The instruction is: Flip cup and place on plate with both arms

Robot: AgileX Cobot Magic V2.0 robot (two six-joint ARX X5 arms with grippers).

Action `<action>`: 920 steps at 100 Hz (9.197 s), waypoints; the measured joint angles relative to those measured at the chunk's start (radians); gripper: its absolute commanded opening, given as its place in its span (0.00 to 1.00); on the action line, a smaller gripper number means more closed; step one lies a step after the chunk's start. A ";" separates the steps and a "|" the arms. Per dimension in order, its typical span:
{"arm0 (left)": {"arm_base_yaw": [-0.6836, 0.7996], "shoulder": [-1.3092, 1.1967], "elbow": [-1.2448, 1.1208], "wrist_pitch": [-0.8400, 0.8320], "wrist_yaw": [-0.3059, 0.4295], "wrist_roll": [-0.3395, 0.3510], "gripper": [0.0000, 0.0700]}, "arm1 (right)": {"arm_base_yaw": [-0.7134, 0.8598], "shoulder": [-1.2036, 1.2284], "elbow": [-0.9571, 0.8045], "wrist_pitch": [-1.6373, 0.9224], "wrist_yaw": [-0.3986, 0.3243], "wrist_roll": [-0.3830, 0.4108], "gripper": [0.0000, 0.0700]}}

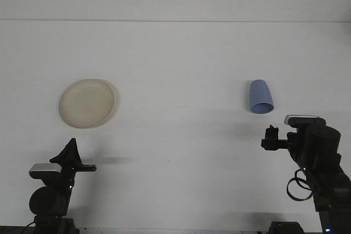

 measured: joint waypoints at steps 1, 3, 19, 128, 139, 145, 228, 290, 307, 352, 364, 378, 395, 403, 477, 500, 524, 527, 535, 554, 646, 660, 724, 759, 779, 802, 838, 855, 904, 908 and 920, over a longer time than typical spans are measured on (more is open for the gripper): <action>0.000 0.000 0.000 0.000 0.000 0.000 0.02 | 0.000 0.007 0.000 0.006 0.003 -0.001 0.80; 0.000 0.000 0.000 0.000 0.000 0.000 0.02 | 0.000 0.022 0.000 0.018 0.006 -0.003 0.80; 0.000 0.000 0.000 0.000 0.000 0.000 0.02 | -0.001 0.115 -0.005 0.120 0.008 -0.011 0.80; 0.000 0.000 0.000 0.000 0.000 0.000 0.02 | -0.100 0.432 -0.506 1.209 0.015 0.024 0.74; 0.000 0.000 0.000 0.000 0.000 0.000 0.02 | -0.123 0.512 -0.506 1.295 -0.019 0.024 0.74; 0.000 0.000 0.000 0.000 0.000 0.000 0.02 | -0.134 0.548 -0.502 1.321 -0.026 0.024 0.74; 0.000 0.000 0.000 0.000 0.000 0.000 0.02 | -0.165 0.876 -0.249 1.361 -0.160 -0.041 0.00; 0.000 0.000 0.000 0.000 0.000 0.000 0.02 | -0.164 0.425 -0.240 0.943 -0.144 -0.009 0.00; 0.000 0.000 0.000 0.000 0.000 0.000 0.02 | -0.122 0.209 -0.240 0.700 -0.137 0.035 0.00; 0.000 0.000 0.000 0.000 0.000 0.000 0.02 | 0.226 -0.064 -0.065 0.055 0.087 0.188 0.00; 0.000 0.000 0.000 0.000 0.000 0.000 0.02 | 0.319 -0.029 0.042 -0.040 0.116 0.246 0.00; 0.000 0.000 0.000 0.000 0.000 0.000 0.02 | 0.412 0.064 0.164 -0.128 0.114 0.316 0.00; 0.000 0.000 0.000 0.000 0.000 0.000 0.02 | 0.519 0.232 0.299 -0.225 0.113 0.340 0.00; 0.000 0.000 0.000 0.000 0.000 0.000 0.02 | 0.557 0.322 0.362 -0.265 0.097 0.339 0.00; 0.000 0.000 0.000 0.000 0.000 0.000 0.02 | 0.714 0.855 0.612 -0.481 -0.069 0.264 0.00; 0.000 0.000 0.000 0.000 0.000 0.000 0.02 | 0.734 0.909 0.612 -0.480 -0.068 0.252 0.00; 0.000 0.000 0.000 0.000 0.000 0.000 0.02 | 0.738 0.964 0.612 -0.479 -0.067 0.243 0.00; 0.000 0.000 0.000 0.000 0.000 0.000 0.02 | 0.738 0.968 0.612 -0.479 -0.067 0.243 0.00; 0.000 0.000 0.000 0.000 0.000 0.000 0.02 | 0.738 0.969 0.612 -0.474 -0.068 0.237 0.00; 0.000 0.000 0.000 0.000 0.000 0.000 0.02 | 0.742 0.969 0.612 -0.464 -0.068 0.233 0.01; 0.000 0.000 0.000 0.000 0.000 0.000 0.02 | 0.738 0.969 0.642 -0.478 -0.069 0.208 0.70; 0.000 0.000 0.000 0.000 0.000 0.000 0.02 | 0.733 0.969 0.710 -0.525 -0.069 0.206 0.70; 0.000 0.000 0.000 0.000 0.000 0.000 0.02 | 0.487 0.803 0.826 -0.623 -0.069 0.010 0.70; 0.000 0.000 0.000 0.000 0.000 0.000 0.02 | 0.186 0.686 0.793 -0.611 -0.018 -0.004 0.68; 0.000 0.000 0.000 0.000 0.000 0.000 0.02 | 0.133 0.549 0.645 -0.484 -0.013 -0.004 0.68; 0.000 0.000 0.000 0.000 0.000 0.000 0.02 | 0.129 0.320 0.349 -0.295 -0.010 0.002 0.68; 0.000 0.000 0.000 0.000 0.000 0.000 0.02 | 0.129 -0.045 -0.110 0.019 0.014 0.069 0.68; 0.000 0.000 0.000 0.000 0.000 0.000 0.02 | 0.129 -0.192 -0.262 0.235 0.014 0.079 0.68; 0.000 0.000 0.000 0.000 0.000 0.000 0.02 | 0.129 -0.246 -0.351 0.525 0.013 0.035 0.68; 0.000 0.000 0.000 0.000 0.000 0.000 0.02 | 0.129 -0.246 -0.351 0.525 0.013 0.034 0.68; 0.000 0.000 0.000 0.000 0.000 0.000 0.02 | 0.129 -0.246 -0.351 0.523 0.013 0.034 0.68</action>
